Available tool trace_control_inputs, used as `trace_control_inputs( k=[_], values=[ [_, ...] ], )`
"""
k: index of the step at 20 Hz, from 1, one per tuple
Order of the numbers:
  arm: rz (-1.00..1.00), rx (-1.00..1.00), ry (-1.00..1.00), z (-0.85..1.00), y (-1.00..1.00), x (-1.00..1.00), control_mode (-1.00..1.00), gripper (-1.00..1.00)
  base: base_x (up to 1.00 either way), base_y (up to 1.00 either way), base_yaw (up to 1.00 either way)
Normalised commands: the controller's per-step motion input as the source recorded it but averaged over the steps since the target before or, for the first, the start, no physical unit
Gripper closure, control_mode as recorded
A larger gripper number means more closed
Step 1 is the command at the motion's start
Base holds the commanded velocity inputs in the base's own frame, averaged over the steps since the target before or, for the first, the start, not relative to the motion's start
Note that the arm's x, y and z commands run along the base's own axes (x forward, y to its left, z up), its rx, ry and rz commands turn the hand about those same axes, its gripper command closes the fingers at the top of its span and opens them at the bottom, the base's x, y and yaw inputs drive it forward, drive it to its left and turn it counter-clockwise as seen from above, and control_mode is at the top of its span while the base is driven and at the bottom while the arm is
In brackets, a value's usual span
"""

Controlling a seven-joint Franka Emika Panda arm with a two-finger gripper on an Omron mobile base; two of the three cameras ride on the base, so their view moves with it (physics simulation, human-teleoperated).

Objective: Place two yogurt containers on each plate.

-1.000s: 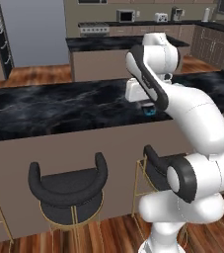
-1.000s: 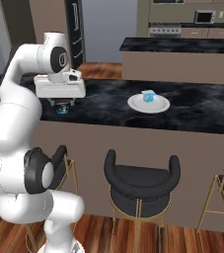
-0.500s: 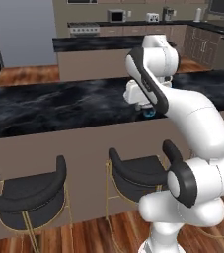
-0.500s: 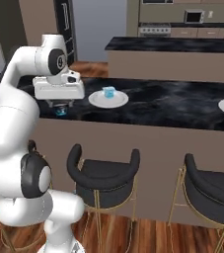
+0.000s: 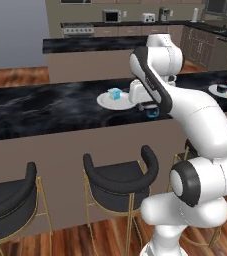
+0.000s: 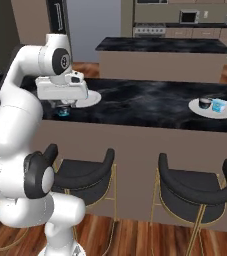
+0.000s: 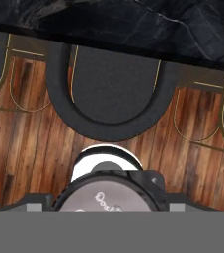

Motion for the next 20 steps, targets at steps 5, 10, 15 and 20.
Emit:
trace_control_inputs(
  k=[5,10,15,20],
  values=[
    [0.0,0.0,0.0,0.0,0.0,0.0,1.0,1.0,0.34,0.16,0.0],
    [0.0,0.0,0.0,0.0,0.0,0.0,1.0,1.0,0.61,0.24,0.0],
    [0.0,0.0,0.0,0.0,0.0,0.0,1.0,1.0,0.63,0.3,0.0],
    [0.0,0.0,0.0,0.0,0.0,0.0,1.0,1.0,0.44,0.2,0.0]
  ],
)
